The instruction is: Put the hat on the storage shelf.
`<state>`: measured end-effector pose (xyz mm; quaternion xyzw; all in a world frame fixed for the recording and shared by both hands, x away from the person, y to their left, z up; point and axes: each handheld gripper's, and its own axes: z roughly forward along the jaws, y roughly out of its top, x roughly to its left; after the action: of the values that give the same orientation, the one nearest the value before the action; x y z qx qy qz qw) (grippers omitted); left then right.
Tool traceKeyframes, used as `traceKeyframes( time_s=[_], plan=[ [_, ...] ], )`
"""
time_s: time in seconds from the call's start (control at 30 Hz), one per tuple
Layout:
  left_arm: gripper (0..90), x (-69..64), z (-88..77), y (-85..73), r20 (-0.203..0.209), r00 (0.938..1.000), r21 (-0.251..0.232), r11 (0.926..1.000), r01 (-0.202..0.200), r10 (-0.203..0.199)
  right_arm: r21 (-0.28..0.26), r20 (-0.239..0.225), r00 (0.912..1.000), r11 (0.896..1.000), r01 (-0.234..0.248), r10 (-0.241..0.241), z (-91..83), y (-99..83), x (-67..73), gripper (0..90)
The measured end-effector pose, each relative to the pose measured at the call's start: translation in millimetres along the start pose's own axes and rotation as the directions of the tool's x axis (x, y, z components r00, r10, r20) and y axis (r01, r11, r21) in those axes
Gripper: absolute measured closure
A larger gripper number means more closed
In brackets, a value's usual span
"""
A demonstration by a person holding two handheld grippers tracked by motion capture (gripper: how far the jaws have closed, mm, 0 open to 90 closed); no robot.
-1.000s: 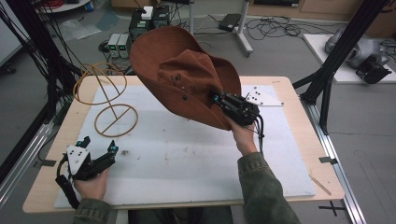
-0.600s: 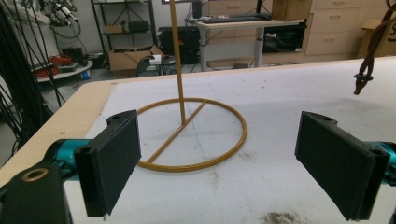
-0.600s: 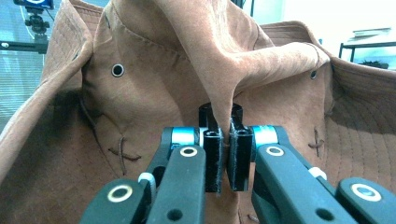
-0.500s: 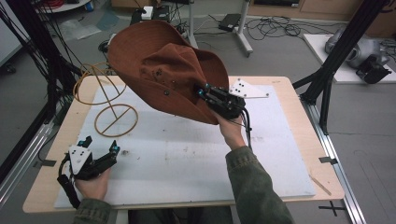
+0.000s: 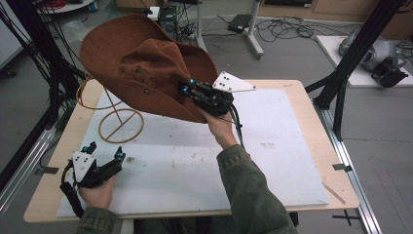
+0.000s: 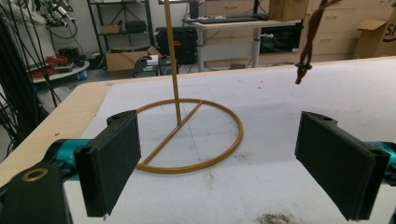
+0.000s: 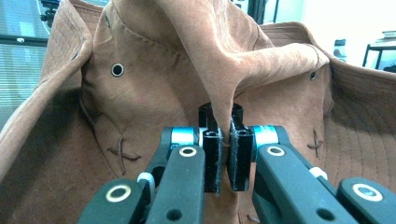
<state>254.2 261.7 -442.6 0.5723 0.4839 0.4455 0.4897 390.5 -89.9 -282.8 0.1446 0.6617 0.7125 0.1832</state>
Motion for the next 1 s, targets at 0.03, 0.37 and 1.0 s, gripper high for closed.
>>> traceKeyframes(
  time_s=[0.03,0.37,1.0],
  plan=[
    [14.5,0.3,-0.1,0.1,0.000,1.0000,0.001,1.0000,0.002,-0.002,0.000,-0.003,1.0000,1.000,0.004,-0.004,4.5,1.4,1.1,86.9],
    [14.6,-0.3,-0.2,0.0,0.002,1.0000,-0.004,1.0000,0.004,-0.004,0.004,-0.018,0.9998,1.000,0.001,-0.001,46.7,1.6,12.2,86.9],
    [14.6,2.8,-1.5,0.1,0.006,0.9999,-0.005,0.9999,0.013,-0.013,-0.009,-0.012,0.9999,1.000,0.007,-0.007,117.9,24.9,22.2,86.9]
  ],
)
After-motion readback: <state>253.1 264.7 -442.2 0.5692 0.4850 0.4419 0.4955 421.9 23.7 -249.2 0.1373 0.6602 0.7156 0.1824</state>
